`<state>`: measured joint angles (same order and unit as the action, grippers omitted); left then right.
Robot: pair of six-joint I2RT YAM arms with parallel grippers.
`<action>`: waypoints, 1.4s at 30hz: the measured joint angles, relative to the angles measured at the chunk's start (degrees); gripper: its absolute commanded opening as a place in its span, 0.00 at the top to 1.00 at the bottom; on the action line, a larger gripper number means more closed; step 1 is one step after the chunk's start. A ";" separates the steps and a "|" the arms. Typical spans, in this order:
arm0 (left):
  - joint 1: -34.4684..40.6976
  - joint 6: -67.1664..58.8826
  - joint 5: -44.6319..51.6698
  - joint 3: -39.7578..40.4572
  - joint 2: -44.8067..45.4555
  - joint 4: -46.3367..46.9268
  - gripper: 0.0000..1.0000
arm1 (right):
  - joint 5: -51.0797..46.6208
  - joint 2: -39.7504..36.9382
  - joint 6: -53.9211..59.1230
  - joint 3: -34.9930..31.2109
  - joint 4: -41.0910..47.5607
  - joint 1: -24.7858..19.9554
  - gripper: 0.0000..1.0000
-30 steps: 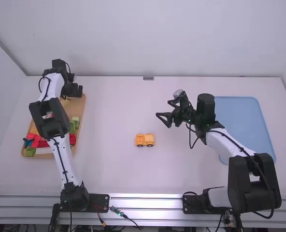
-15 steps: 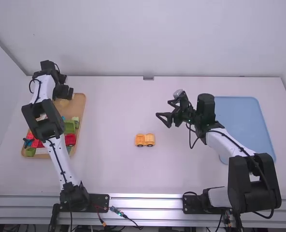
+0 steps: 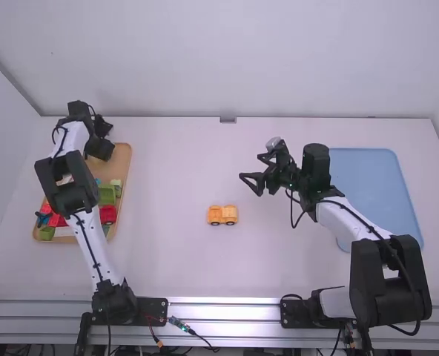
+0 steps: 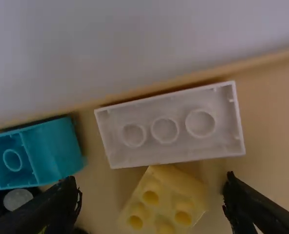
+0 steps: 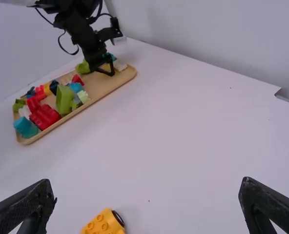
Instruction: Assemble lego blocks to make yellow taxi
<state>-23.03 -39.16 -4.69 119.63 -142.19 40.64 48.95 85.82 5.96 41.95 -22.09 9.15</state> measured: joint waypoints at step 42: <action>0.31 6.36 -0.96 -1.46 1.09 2.21 0.98 | 0.00 0.00 -0.42 0.02 -1.33 0.00 0.00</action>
<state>-22.72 -32.80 -5.65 118.17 -141.10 42.85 48.95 85.82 5.54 41.98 -23.42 9.15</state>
